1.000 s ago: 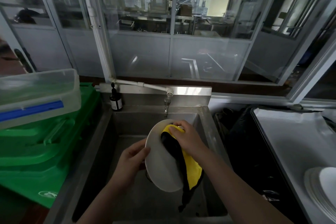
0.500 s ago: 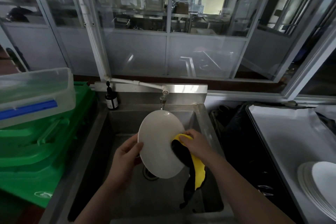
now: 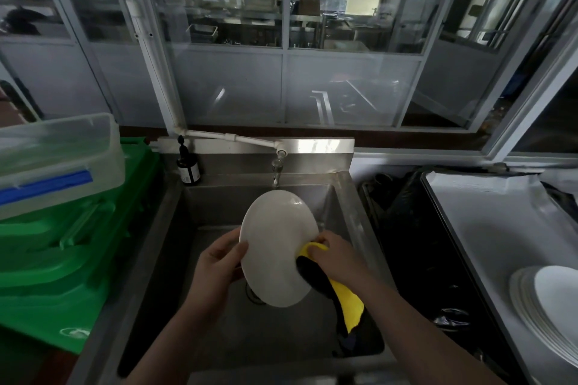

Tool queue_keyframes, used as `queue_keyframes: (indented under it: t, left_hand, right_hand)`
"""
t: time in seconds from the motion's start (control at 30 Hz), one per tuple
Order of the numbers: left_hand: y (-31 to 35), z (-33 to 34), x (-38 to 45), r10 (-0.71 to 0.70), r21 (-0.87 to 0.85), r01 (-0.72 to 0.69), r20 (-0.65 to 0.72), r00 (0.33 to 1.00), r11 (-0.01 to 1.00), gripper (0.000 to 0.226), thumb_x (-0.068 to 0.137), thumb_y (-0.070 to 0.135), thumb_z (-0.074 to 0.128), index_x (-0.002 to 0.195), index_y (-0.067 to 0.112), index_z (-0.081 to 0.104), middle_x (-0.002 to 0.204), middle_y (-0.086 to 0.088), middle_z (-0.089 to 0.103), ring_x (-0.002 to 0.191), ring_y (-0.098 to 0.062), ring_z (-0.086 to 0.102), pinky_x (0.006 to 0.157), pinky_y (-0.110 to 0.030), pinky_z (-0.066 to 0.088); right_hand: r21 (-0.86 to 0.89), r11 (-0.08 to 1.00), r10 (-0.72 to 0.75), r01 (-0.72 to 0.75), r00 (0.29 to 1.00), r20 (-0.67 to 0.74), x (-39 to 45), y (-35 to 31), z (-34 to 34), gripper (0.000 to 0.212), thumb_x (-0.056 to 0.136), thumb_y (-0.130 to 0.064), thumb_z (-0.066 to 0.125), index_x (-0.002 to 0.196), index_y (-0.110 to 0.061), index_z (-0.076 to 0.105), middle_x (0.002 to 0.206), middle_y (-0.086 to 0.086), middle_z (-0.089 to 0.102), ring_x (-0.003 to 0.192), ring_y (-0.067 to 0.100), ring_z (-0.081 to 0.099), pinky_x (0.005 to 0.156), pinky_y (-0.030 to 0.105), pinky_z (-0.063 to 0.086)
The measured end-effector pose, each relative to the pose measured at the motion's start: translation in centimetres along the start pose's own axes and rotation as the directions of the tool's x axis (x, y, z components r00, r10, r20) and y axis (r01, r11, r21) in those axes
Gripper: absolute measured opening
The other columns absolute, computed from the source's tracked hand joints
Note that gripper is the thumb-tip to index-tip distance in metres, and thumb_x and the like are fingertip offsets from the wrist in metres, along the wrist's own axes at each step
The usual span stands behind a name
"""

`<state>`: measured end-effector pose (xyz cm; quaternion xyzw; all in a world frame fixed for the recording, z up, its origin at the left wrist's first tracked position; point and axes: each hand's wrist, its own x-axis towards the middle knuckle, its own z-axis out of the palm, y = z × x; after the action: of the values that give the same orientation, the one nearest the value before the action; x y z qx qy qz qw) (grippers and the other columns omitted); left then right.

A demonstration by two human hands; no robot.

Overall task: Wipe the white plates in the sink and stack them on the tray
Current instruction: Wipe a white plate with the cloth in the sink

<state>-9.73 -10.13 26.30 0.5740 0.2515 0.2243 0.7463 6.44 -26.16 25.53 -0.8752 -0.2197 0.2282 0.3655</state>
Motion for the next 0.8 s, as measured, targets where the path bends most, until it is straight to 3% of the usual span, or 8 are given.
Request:
queue_keyframes:
  t: [0.1, 0.2, 0.43, 0.67, 0.8]
  left_hand:
    - [0.4, -0.1, 0.1, 0.024, 0.017, -0.024, 0.027, 0.999, 1.0, 0.027, 0.096, 0.008, 0.057, 0.117, 0.017, 0.07, 0.104, 0.003, 0.076, 0.093, -0.016, 0.073, 0.067, -0.026, 0.059]
    - [0.7, -0.2, 0.4, 0.041, 0.042, -0.043, 0.051, 0.998, 0.998, 0.031, 0.092, 0.013, 0.06, 0.122, 0.015, 0.07, 0.11, 0.002, 0.075, 0.101, -0.019, 0.072, 0.073, -0.031, 0.06]
    - [1.2, 0.1, 1.1, 0.075, 0.091, -0.078, 0.036, 0.997, 0.993, 0.025, 0.098, 0.012, 0.056, 0.117, 0.014, 0.072, 0.108, -0.003, 0.076, 0.105, -0.027, 0.069, 0.076, -0.029, 0.059]
    - [1.3, 0.8, 1.2, 0.14, 0.137, -0.137, -0.013, 0.99, 0.981, 0.023, 0.1, 0.015, 0.054, 0.112, 0.017, 0.073, 0.105, -0.002, 0.076, 0.103, -0.024, 0.07, 0.084, -0.036, 0.057]
    - [1.3, 1.2, 0.9, 0.183, 0.154, -0.175, -0.041, 0.982, 0.972, 0.023, 0.101, 0.014, 0.054, 0.11, 0.018, 0.074, 0.101, 0.001, 0.077, 0.096, -0.017, 0.071, 0.076, -0.026, 0.058]
  right_hand:
    - [0.031, 0.999, -0.033, 0.034, 0.999, -0.018, -0.1, -0.9, 0.1, 0.012, 0.093, -0.026, 0.057, 0.103, -0.02, 0.061, 0.097, -0.005, 0.06, 0.093, 0.015, 0.058, 0.067, 0.025, 0.042]
    - [0.085, 0.993, -0.074, 0.077, 0.997, -0.031, 0.0, -2.3, -0.1, 0.013, 0.094, -0.024, 0.058, 0.104, -0.018, 0.062, 0.091, -0.008, 0.058, 0.081, 0.003, 0.054, 0.066, 0.019, 0.041]
    - [0.116, 0.988, -0.098, 0.104, 0.994, -0.058, 1.4, -4.7, 0.3, 0.018, 0.09, -0.039, 0.058, 0.107, -0.032, 0.058, 0.104, -0.013, 0.058, 0.101, 0.012, 0.055, 0.089, 0.032, 0.044]
    - [0.184, 0.96, -0.187, 0.21, 0.973, -0.133, 1.7, -7.3, 0.2, 0.015, 0.093, -0.035, 0.057, 0.106, -0.028, 0.058, 0.104, -0.011, 0.058, 0.097, 0.007, 0.055, 0.082, 0.028, 0.045]
    - [0.202, 0.942, -0.236, 0.268, 0.957, -0.17, 1.7, -8.0, 0.3, 0.014, 0.096, -0.035, 0.056, 0.108, -0.028, 0.056, 0.102, -0.013, 0.056, 0.091, -0.001, 0.051, 0.073, 0.018, 0.041]
